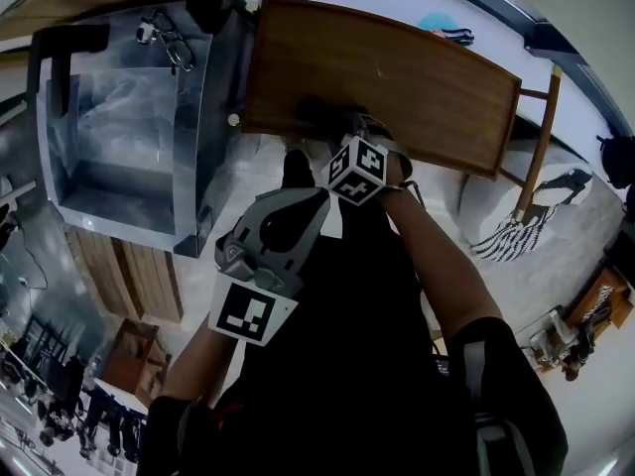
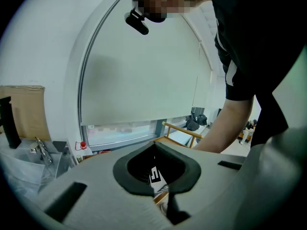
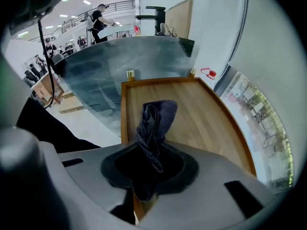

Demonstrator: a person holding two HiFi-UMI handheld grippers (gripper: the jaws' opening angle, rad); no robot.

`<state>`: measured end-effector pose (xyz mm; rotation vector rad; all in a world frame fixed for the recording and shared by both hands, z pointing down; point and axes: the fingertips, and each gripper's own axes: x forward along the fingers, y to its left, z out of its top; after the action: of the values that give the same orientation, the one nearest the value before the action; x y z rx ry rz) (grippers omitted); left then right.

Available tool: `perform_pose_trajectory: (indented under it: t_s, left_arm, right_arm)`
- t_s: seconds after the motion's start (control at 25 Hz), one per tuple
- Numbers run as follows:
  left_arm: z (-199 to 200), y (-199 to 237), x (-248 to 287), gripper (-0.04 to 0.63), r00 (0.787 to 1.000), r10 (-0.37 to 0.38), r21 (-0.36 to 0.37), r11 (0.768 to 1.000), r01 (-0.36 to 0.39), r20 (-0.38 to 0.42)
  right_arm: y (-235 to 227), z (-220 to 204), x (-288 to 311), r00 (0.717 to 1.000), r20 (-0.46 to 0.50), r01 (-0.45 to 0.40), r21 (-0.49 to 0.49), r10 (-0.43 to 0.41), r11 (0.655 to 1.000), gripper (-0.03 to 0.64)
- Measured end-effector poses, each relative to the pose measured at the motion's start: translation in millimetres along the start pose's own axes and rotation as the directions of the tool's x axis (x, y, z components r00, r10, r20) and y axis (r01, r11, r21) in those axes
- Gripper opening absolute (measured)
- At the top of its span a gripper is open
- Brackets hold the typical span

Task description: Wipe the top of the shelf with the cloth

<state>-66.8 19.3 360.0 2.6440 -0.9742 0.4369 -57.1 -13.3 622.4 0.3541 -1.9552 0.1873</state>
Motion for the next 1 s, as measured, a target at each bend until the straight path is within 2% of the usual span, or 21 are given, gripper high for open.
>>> perform_pose_trajectory:
  t_s: [0.48, 1.0]
  left_arm:
    - [16, -48, 51, 0.018, 0.995, -0.095, 0.050, 0.994, 0.096, -0.018]
    - [36, -94, 107, 0.020, 0.980, -0.198, 0.093, 0.975, 0.200, -0.035]
  right_arm:
    - [-35, -82, -33, 0.998, -0.034, 0.058, 0.138, -0.054, 0.989, 0.071]
    - [-71, -169, -69, 0.991, -0.082, 0.124, 0.253, -0.106, 0.960, 0.071]
